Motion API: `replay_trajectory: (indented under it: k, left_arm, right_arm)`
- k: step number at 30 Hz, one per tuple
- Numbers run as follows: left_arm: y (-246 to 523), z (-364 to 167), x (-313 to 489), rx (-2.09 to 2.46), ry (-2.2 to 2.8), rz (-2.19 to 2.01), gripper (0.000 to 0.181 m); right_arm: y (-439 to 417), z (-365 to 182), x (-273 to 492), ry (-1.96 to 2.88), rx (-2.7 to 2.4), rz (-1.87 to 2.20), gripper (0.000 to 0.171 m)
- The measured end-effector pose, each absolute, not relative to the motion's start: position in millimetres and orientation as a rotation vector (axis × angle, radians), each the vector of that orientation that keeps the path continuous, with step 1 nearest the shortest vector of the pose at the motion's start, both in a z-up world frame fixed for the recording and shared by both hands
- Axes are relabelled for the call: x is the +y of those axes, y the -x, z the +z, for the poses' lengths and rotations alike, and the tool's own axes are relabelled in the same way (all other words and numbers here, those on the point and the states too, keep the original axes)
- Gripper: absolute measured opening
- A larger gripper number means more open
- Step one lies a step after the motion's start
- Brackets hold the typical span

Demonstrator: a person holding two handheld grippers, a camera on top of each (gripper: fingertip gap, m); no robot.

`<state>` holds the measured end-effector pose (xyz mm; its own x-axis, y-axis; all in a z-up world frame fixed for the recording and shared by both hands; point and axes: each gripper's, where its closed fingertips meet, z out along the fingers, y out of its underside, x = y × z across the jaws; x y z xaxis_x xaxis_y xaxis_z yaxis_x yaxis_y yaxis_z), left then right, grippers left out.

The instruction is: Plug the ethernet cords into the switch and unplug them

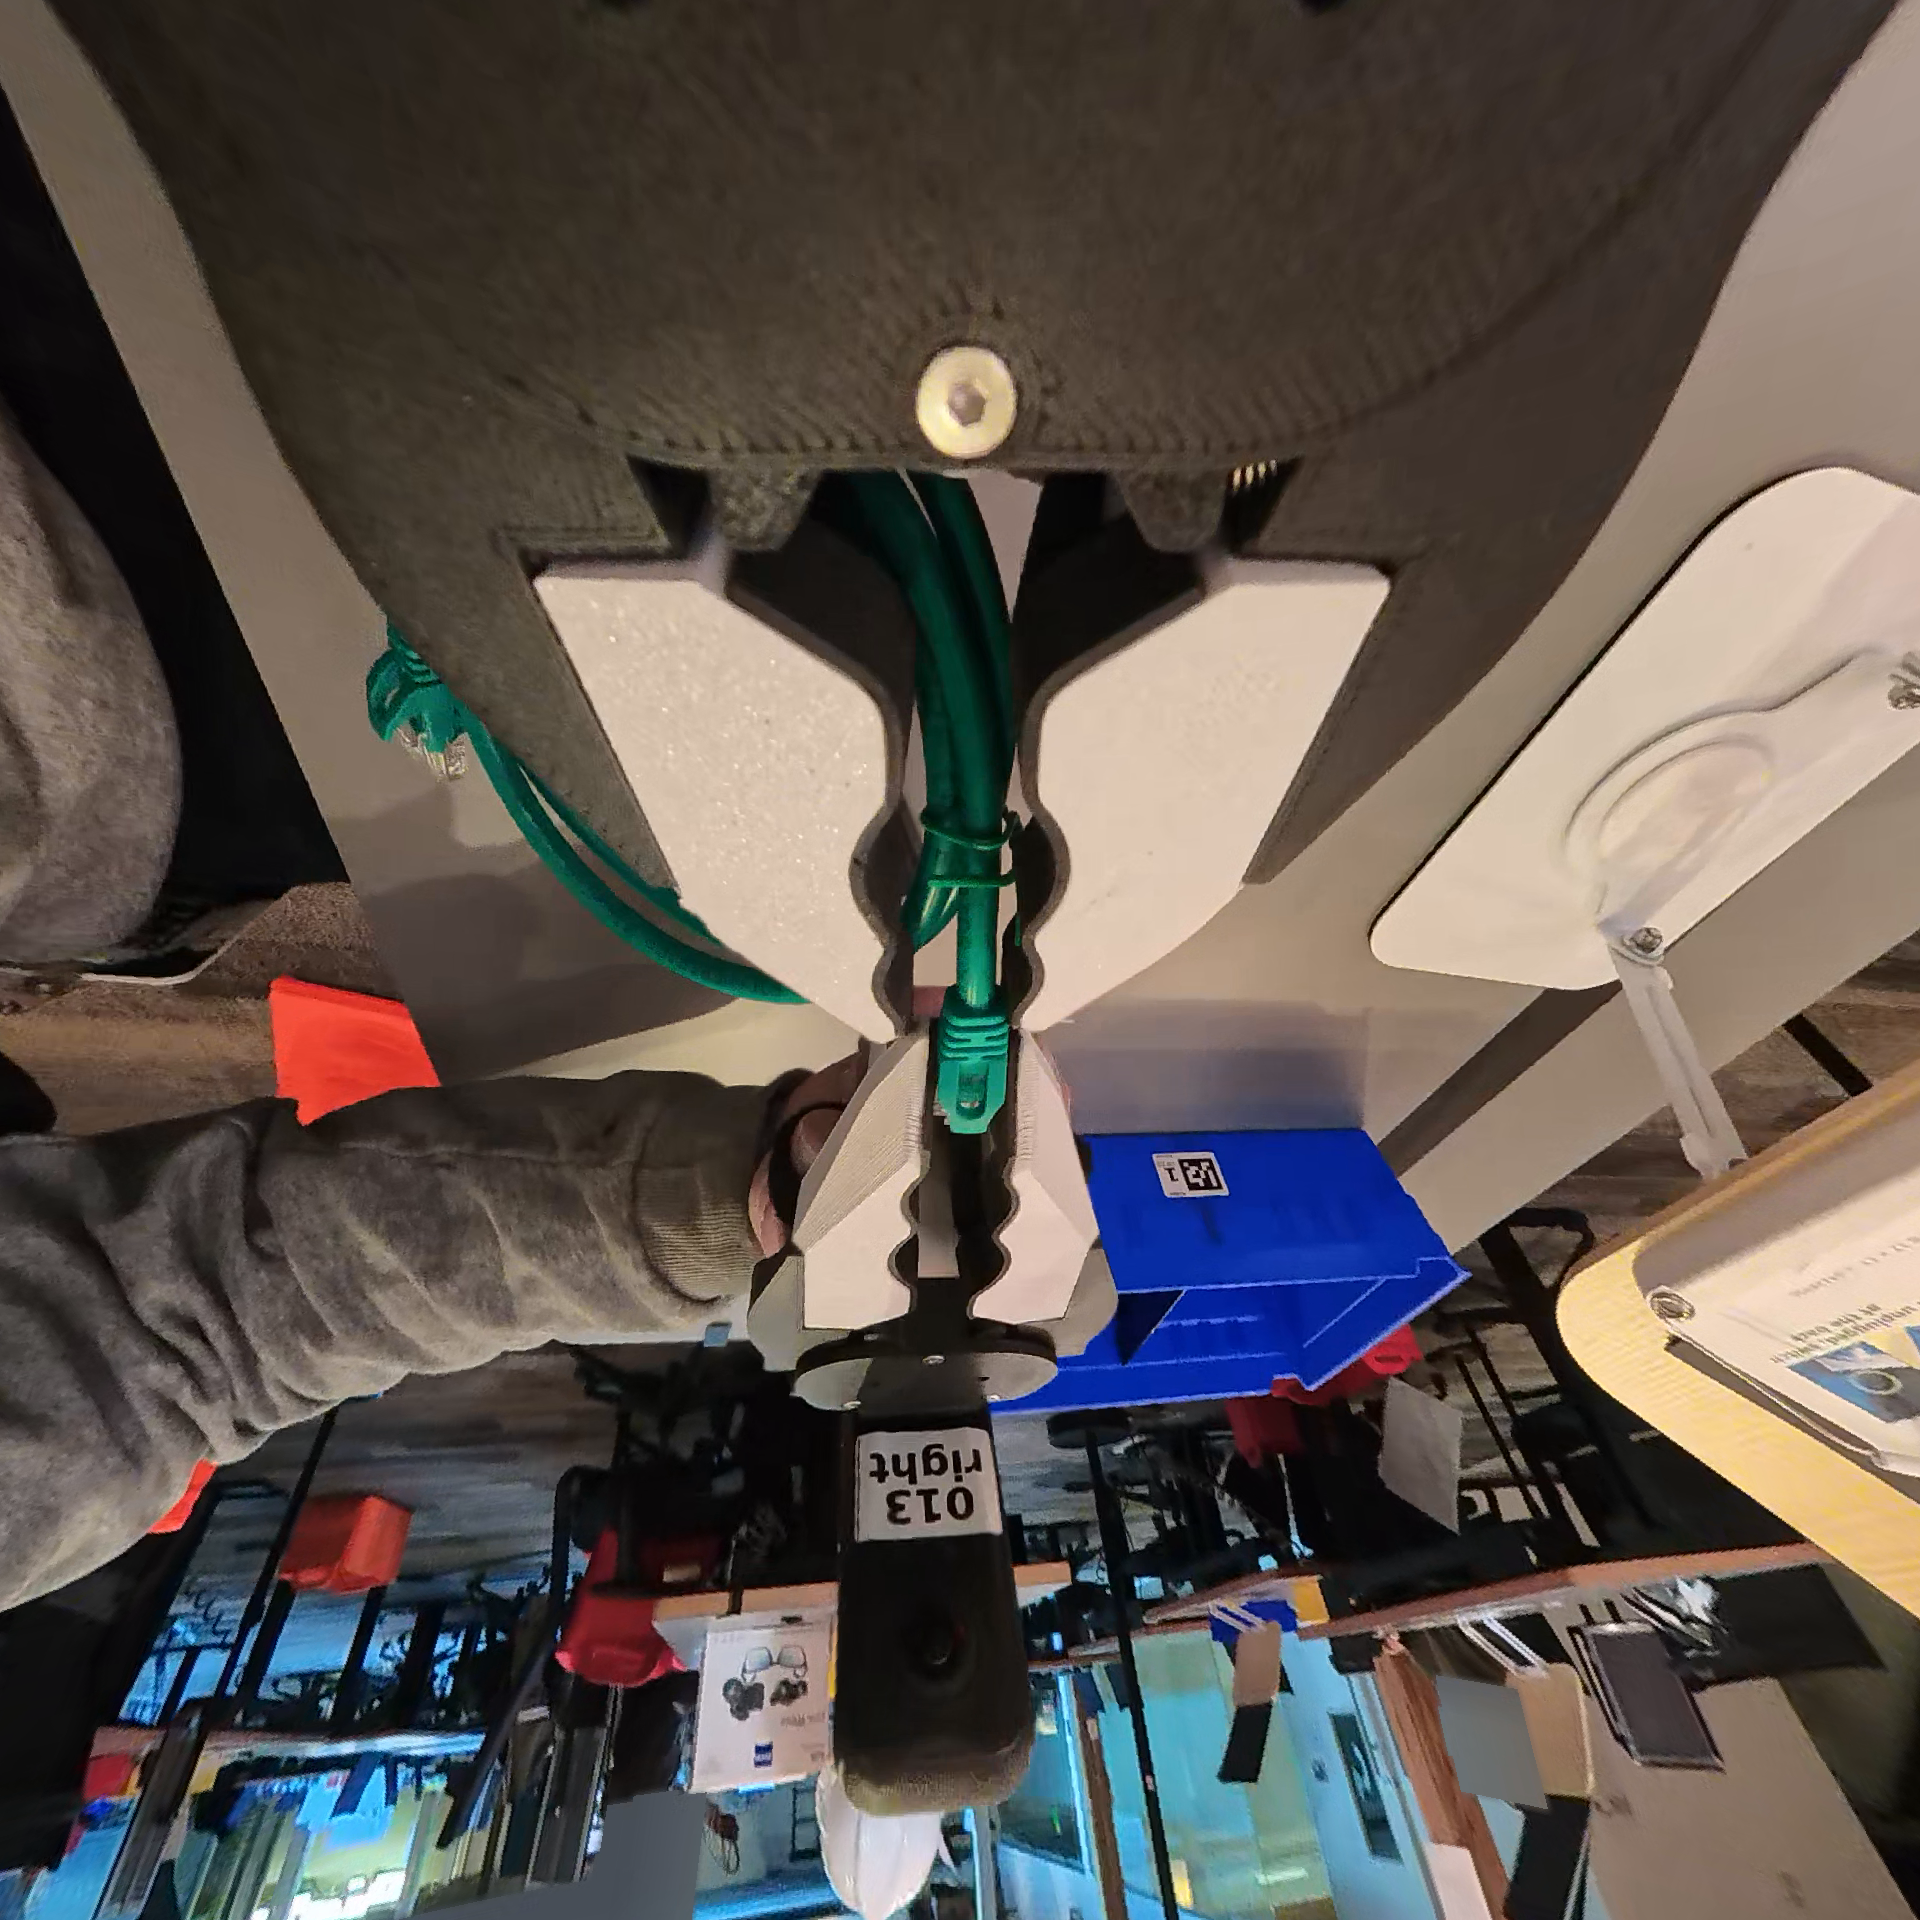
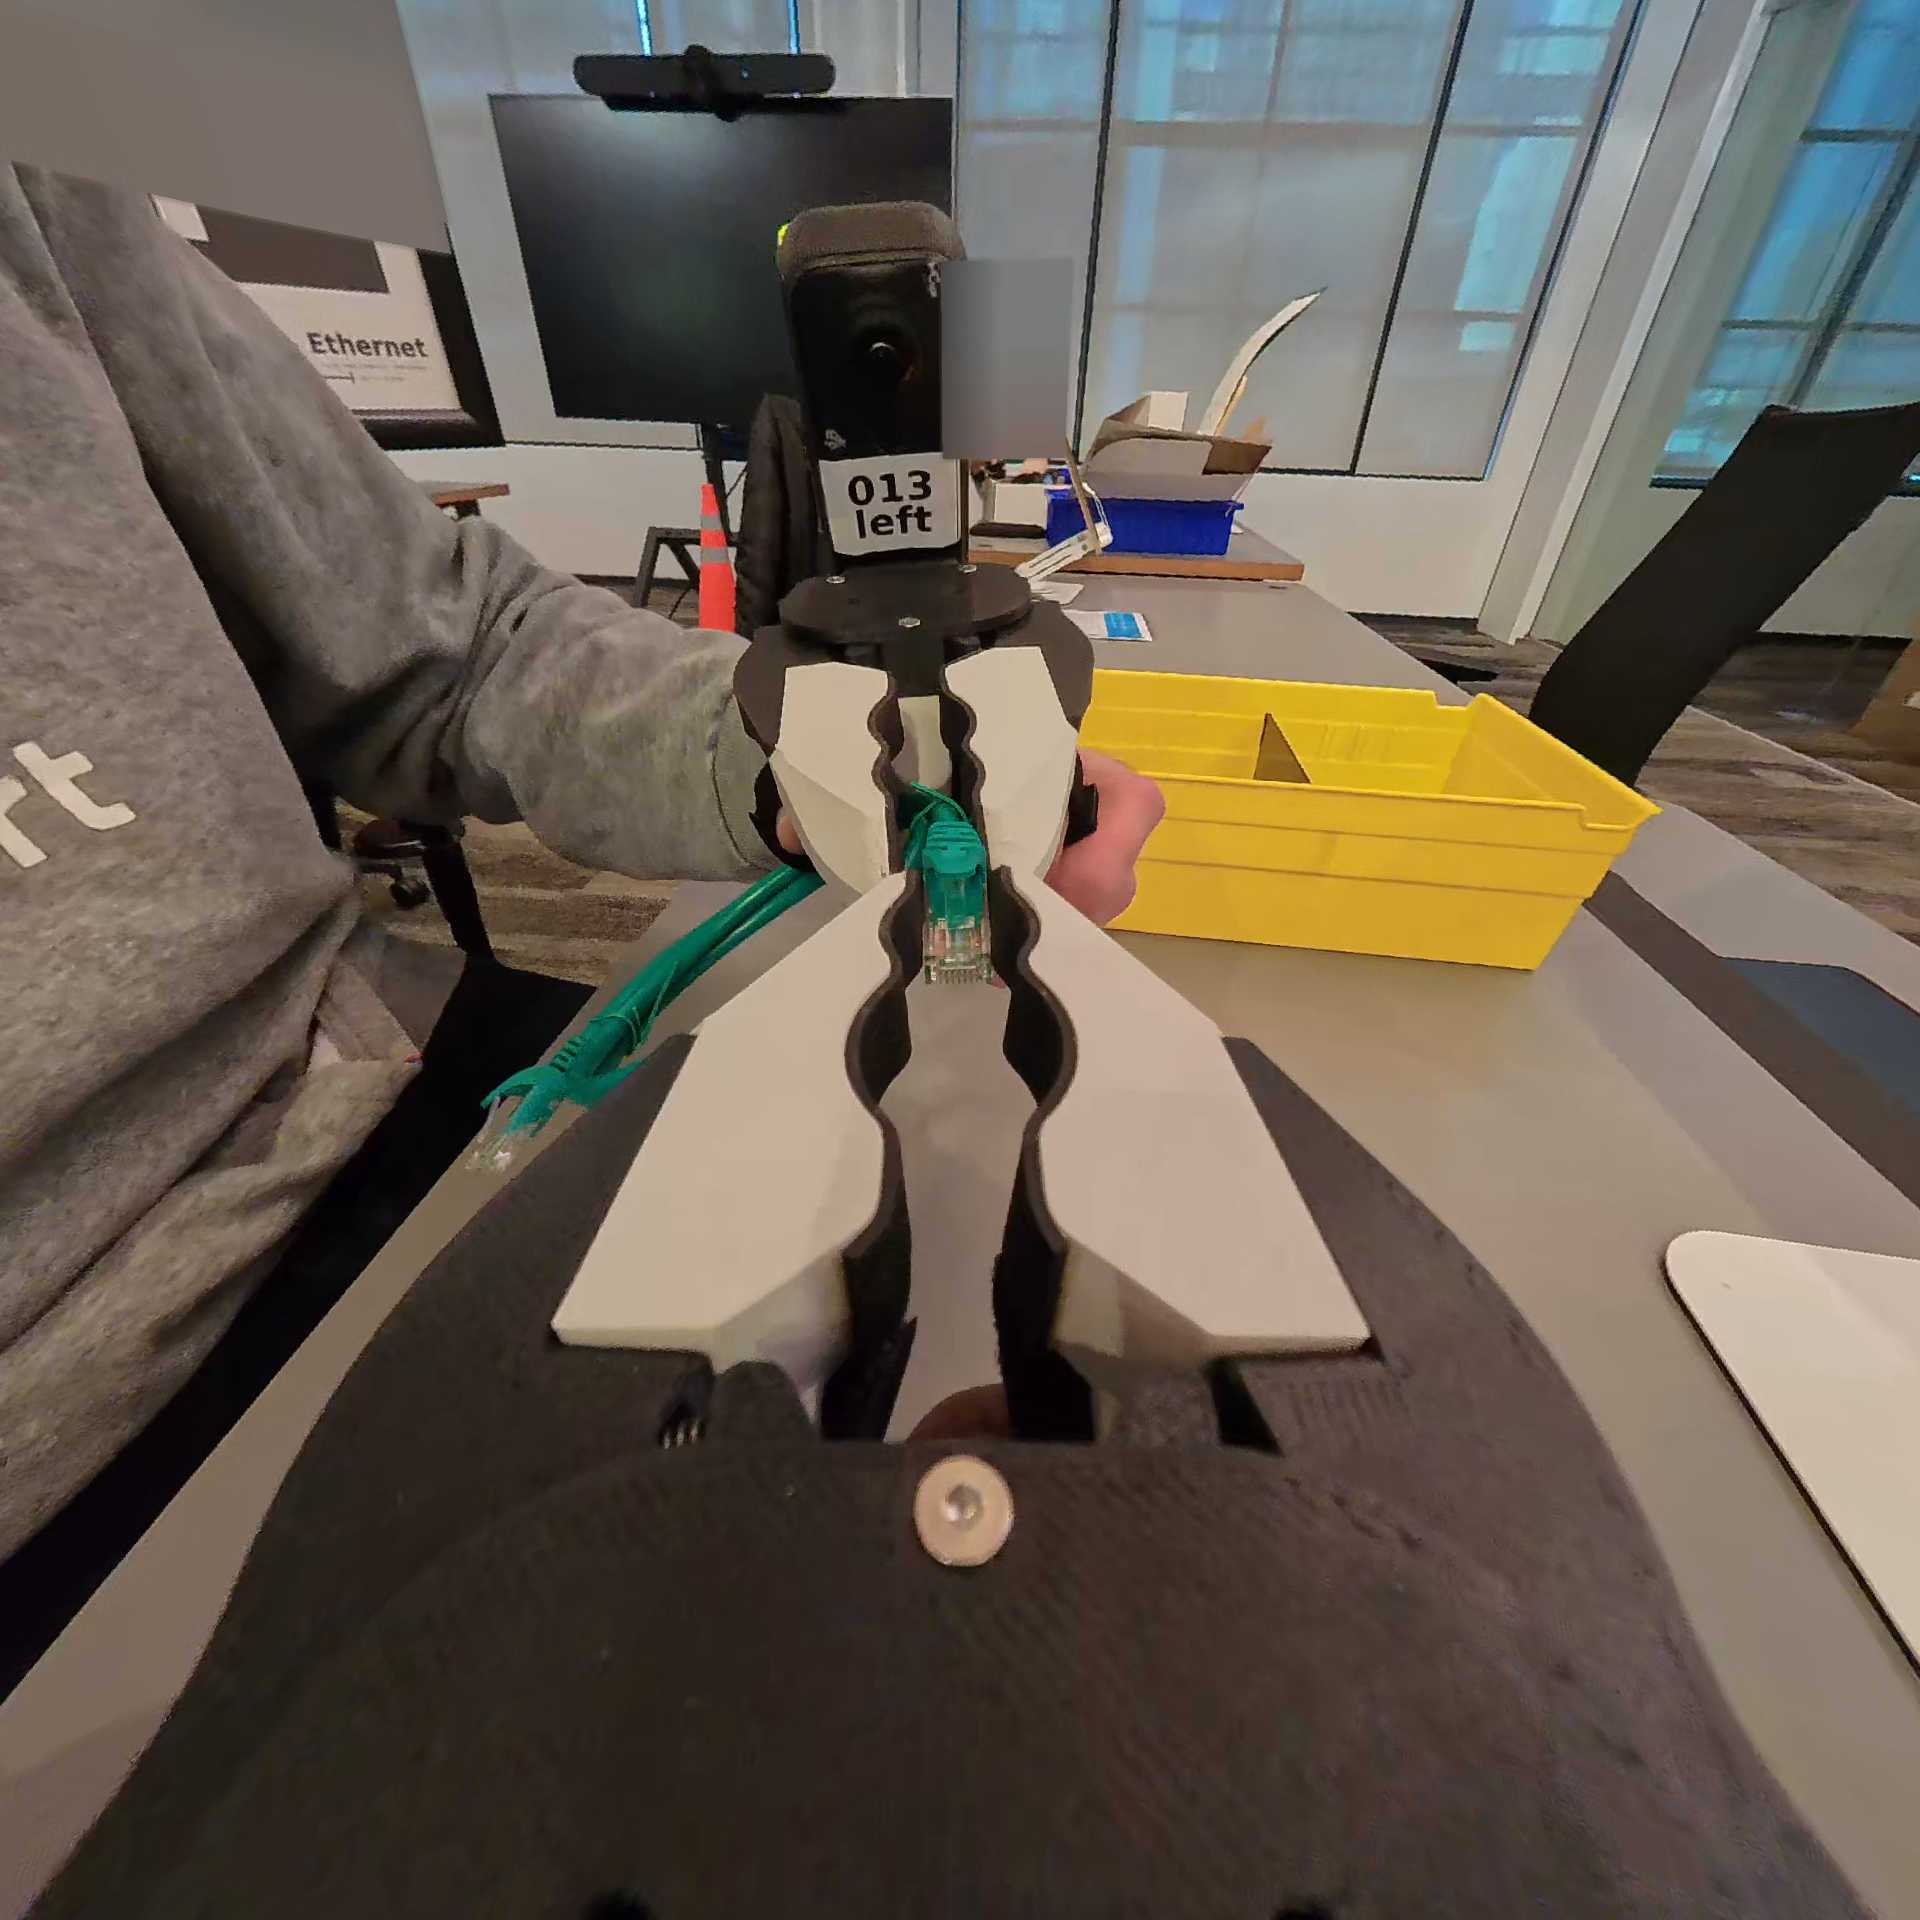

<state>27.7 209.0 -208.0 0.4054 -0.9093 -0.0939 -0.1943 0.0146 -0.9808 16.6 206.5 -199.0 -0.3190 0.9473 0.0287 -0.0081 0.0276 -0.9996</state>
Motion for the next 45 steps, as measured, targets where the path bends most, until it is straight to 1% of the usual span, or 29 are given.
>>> replay_trajectory:
  k: [8, 12, 16, 23, 28, 39, 43, 45]
  left_arm:
    - [-34, -202, 204, 1.037, 1.425, -0.774, 0.015]
    - [-38, -205, 201, 1.07, 1.438, -0.776, 0.014]
    - [-40, -208, 200, 1.111, 1.461, -0.759, 0.01]
    - [-43, -205, 203, 1.148, 1.485, -0.74, 0.01]
    - [-44, -206, 202, 1.174, 1.501, -0.73, 0.01]
    - [-51, -192, 200, 1.123, 1.444, -0.733, 0.011]
    - [-52, -187, 200, 1.061, 1.4, -0.768, 0.015]
    - [-54, -187, 198, 1.051, 1.39, -0.775, 0.012]
  right_arm:
    - [-24, -194, 201, 0.989, -1.467, 1.494, 0.009]
    - [-28, -197, 199, 0.994, -1.515, 1.467, 0.01]
    - [-33, -197, 197, 1.002, -1.573, 1.396, 0.01]
    - [-44, -196, 204, 1.046, -1.629, 1.236, 0.012]
    - [-48, -196, 206, 1.051, -1.665, 1.135, 0.011]
    - [-54, -185, 202, 1.01, -1.526, 1.302, 0.01]
    - [-56, -183, 200, 0.995, -1.499, 1.32, 0.009]
    - [-56, -182, 199, 0.992, -1.486, 1.346, 0.009]
